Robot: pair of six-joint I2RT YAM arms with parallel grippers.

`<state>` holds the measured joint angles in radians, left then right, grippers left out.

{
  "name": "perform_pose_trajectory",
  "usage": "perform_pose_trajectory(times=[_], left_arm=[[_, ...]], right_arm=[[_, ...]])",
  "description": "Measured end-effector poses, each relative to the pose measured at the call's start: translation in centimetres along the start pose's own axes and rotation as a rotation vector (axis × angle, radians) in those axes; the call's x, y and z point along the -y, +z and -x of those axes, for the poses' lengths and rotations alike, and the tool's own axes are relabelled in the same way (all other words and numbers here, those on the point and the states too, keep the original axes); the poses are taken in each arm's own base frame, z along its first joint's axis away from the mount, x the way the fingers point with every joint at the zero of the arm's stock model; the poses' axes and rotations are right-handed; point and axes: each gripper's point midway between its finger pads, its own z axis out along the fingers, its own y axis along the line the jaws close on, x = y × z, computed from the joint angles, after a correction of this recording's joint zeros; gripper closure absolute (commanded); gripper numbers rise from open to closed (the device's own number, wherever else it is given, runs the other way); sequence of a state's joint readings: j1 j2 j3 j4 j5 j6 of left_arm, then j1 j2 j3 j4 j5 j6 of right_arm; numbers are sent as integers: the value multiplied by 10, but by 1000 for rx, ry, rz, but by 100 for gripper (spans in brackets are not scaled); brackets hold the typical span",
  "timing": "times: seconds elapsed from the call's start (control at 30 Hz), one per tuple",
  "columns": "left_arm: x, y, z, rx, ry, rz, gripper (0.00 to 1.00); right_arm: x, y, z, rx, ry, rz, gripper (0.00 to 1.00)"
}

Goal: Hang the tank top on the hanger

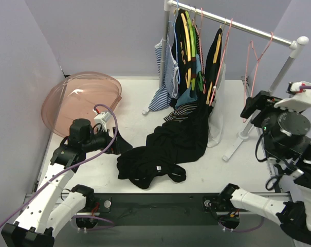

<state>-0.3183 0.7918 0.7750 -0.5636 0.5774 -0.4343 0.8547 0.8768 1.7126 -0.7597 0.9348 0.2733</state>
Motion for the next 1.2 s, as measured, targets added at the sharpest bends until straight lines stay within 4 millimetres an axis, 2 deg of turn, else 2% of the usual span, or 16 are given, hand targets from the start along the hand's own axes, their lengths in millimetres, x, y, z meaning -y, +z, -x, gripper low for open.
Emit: perform_pose_trajectory(times=[0.07, 0.17, 0.23, 0.33, 0.4, 0.53, 0.7, 0.73, 0.77, 0.83, 1.0, 1.07, 1.2], left_arm=[[0, 0, 0, 1, -3, -6, 9], [-1, -1, 1, 3, -6, -12, 9], [-2, -2, 3, 8, -4, -11, 9], [-2, -4, 3, 15, -2, -18, 9], [-1, -4, 1, 13, -2, -25, 9], [-5, -2, -5, 0, -14, -26, 9], [-3, -4, -5, 3, -17, -36, 9], [-2, -4, -5, 4, -21, -39, 9], [-1, -4, -4, 6, -23, -43, 9], [1, -5, -3, 14, -28, -50, 9], [3, -5, -2, 28, -47, -59, 9], [3, -5, -1, 29, -54, -62, 9], [3, -4, -2, 26, -61, -62, 9]], right_arm=[[0, 14, -6, -30, -21, -47, 32], [20, 46, -20, -103, 2, -176, 33], [25, 61, -28, -151, 23, -194, 33], [15, 80, -40, -221, 26, -150, 32], [9, 86, -47, -259, 34, -111, 33], [18, 94, -54, -299, 68, -110, 34], [15, 107, -65, -348, 72, -92, 39], [15, 112, -69, -362, 70, -91, 44], [14, 116, -74, -377, 66, -92, 55], [13, 127, -85, -417, 48, -92, 64], [13, 143, -101, -470, 11, -96, 96], [13, 144, -102, -471, -1, -93, 100], [14, 144, -100, -467, -11, -93, 100]])
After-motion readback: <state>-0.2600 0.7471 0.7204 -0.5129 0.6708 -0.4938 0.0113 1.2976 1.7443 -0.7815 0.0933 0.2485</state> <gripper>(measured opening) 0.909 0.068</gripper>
